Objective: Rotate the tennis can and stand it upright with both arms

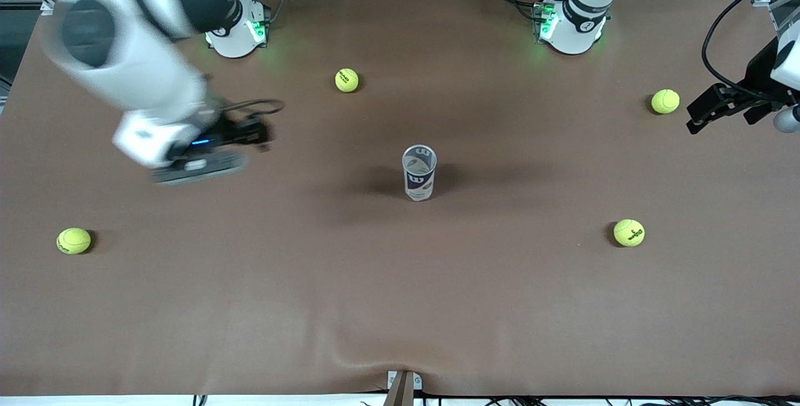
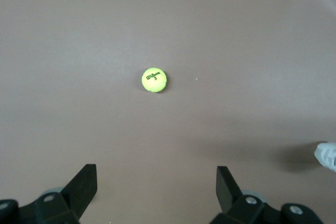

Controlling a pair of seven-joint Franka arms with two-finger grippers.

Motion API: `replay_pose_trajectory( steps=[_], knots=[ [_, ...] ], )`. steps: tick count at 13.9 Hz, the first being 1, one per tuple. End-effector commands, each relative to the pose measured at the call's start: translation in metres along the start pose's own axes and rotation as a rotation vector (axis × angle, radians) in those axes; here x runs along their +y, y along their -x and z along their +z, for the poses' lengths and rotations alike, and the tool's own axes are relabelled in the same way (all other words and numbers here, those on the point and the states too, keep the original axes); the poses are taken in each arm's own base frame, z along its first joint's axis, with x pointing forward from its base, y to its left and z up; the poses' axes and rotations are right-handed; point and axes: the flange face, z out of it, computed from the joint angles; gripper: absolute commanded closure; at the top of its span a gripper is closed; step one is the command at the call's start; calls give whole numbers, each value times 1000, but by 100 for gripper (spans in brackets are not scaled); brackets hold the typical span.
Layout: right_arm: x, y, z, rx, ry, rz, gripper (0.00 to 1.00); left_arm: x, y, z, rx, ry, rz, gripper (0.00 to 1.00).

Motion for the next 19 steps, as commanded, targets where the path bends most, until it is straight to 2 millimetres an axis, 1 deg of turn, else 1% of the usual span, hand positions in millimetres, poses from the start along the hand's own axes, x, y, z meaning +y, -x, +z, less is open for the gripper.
replay_pose_trajectory(
  steps=[1, 3, 5, 6, 9, 11, 15, 19],
  knots=[
    [103, 23, -47, 26, -38, 147, 0, -3, 4, 0, -30, 17, 70, 0],
    [154, 41, -62, 19, -37, 233, 0, -5, 4, -2, -25, 18, 73, 0],
    [173, 53, -74, 34, -27, 265, 0, -3, 4, -3, -24, 18, 76, 0],
    [177, 61, -77, 39, -3, 269, 0, -3, 5, -2, -27, 18, 85, 0],
    [172, 86, -84, 45, 18, 237, 0, -3, 5, -2, -25, 18, 92, 0],
    [177, 97, -82, 38, 16, 183, 0, -2, 5, -2, -25, 18, 93, 0],
    [179, 96, -81, 41, 16, 167, 0, -2, 5, 1, -34, 17, 93, 0],
    [176, 94, -81, 45, 17, 161, 0, 0, 4, 0, -30, 19, 96, 0]
  ],
)
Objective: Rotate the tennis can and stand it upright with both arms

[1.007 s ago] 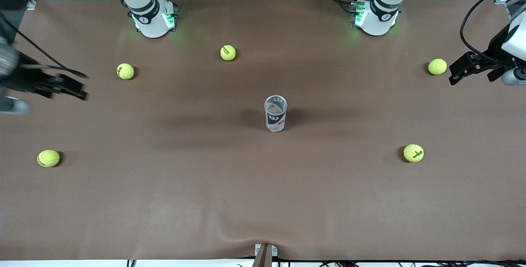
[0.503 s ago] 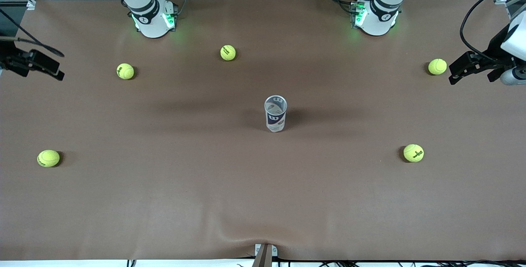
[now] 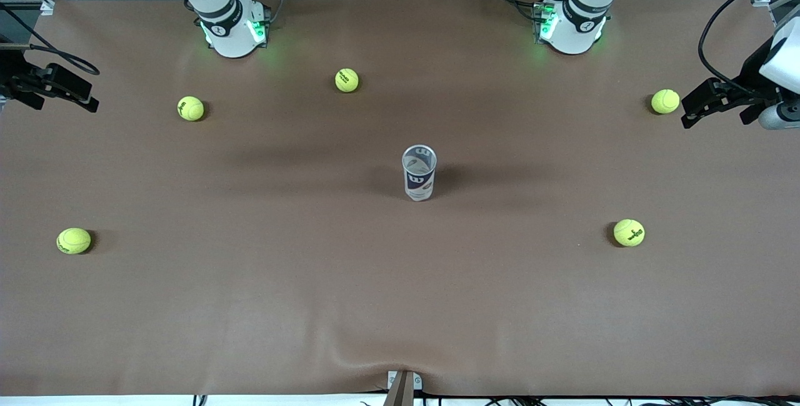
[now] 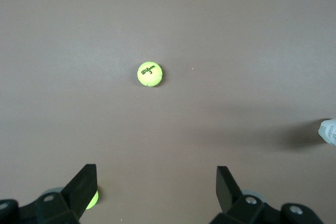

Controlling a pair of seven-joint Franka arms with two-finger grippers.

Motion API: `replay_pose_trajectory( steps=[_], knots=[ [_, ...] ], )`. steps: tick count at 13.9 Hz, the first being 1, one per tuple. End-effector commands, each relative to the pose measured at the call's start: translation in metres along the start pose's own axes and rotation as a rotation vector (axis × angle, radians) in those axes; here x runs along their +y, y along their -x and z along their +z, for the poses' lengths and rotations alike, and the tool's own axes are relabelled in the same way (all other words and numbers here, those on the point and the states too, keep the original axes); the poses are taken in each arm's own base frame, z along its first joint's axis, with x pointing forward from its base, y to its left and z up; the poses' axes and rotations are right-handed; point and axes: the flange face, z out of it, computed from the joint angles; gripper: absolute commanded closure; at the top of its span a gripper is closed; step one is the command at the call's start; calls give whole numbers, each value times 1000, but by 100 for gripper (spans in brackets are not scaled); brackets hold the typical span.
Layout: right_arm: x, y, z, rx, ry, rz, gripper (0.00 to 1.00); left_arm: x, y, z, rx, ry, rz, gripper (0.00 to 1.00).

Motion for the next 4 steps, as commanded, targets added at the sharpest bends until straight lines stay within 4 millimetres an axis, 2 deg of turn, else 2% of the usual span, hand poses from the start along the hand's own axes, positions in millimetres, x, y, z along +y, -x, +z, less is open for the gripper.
replay_pose_trajectory(
  steps=[1, 4],
  knots=[
    [1, 6, 0, 9, 8, -13, 0, 0, 2, -2, -6, 17, 16, 0],
    [3, 5, 1, 8, 8, -9, 0, 0, 2, -2, -7, 17, 16, 0]
  ],
)
